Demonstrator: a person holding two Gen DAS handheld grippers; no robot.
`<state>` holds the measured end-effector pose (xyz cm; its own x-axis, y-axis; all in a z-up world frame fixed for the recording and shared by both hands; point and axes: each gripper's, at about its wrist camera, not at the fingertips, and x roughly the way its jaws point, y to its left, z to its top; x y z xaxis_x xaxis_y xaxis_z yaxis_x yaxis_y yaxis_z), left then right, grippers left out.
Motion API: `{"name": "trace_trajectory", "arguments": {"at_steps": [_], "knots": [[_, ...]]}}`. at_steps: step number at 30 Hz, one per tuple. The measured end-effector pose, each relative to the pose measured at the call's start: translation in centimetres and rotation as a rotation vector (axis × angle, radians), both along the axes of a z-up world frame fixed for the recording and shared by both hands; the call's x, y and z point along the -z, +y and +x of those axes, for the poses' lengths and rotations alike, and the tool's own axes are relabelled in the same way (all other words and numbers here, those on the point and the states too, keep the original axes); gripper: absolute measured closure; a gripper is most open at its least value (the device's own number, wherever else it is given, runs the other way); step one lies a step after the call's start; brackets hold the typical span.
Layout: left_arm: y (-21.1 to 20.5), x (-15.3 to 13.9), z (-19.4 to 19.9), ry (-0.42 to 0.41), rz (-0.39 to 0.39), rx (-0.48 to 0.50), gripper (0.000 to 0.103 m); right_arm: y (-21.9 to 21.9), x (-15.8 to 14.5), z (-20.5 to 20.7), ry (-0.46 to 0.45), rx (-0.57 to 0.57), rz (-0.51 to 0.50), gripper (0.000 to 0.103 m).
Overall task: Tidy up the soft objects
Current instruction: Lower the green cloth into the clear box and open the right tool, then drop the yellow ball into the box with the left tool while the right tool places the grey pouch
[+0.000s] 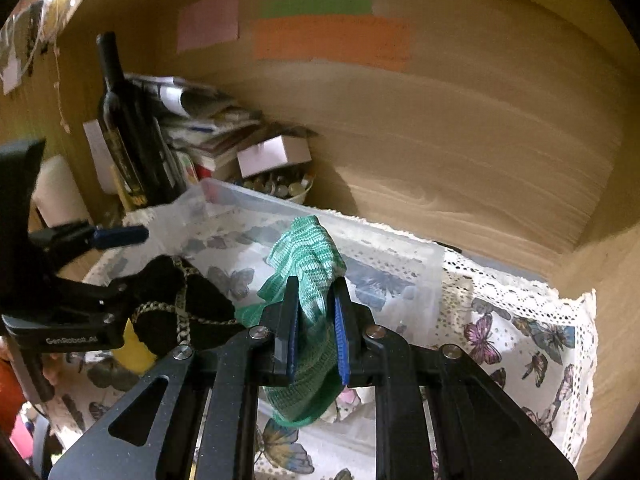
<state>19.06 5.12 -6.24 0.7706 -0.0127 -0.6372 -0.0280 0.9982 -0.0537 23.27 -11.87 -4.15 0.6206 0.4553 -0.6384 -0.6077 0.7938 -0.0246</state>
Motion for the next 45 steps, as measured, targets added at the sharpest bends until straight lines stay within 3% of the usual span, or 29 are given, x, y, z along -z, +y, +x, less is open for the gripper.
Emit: {"name": "trace_trajectory", "arguments": {"at_steps": [3, 7, 10, 12, 14, 16, 21, 25, 33, 43, 45], "knots": [[-0.5, 0.4, 0.6, 0.002, 0.052, -0.015, 0.03, 0.9, 0.8, 0.6, 0.025, -0.01, -0.039, 0.089], [-0.1, 0.6, 1.0, 0.012, 0.032, -0.022, 0.03, 1.6, 2.2, 1.3, 0.071, -0.017, -0.093, 0.085], [0.2, 0.1, 0.6, 0.002, 0.011, -0.017, 0.03, 1.5, 2.8, 1.5, 0.08, -0.01, -0.11, 0.066], [0.0, -0.4, 0.0, -0.014, 0.012, -0.01, 0.03, 1.1, 2.5, 1.1, 0.052, 0.006, -0.114, 0.048], [-0.3, -1.1, -0.6, -0.033, 0.017, 0.002, 0.03, 0.5, 1.8, 0.4, 0.008, 0.028, -0.106, 0.038], [-0.7, -1.8, -1.5, -0.053, 0.021, 0.013, 0.029, -0.3, 0.8, -0.4, -0.021, 0.037, -0.077, 0.033], [-1.5, -3.9, -4.0, -0.121, 0.025, 0.029, 0.011, -1.9, -2.0, -2.8, -0.095, 0.059, -0.004, 0.024], [-2.0, -5.3, -6.3, -0.171, 0.037, 0.032, 0.0, -3.6, -3.8, -5.5, -0.15, 0.074, 0.056, 0.021], [-1.8, -5.4, -9.9, -0.182, 0.027, 0.056, 0.0, -6.1, -3.6, -9.2, -0.191, 0.094, 0.087, 0.018], [-0.7, 1.7, -9.7, -0.009, -0.007, 0.071, 0.001, -8.2, 2.3, -11.6, -0.079, 0.144, 0.013, 0.018], [-0.5, 2.8, -9.3, 0.016, 0.004, 0.063, 0.009, -8.2, 3.7, -12.0, -0.043, 0.139, 0.005, 0.018]]}}
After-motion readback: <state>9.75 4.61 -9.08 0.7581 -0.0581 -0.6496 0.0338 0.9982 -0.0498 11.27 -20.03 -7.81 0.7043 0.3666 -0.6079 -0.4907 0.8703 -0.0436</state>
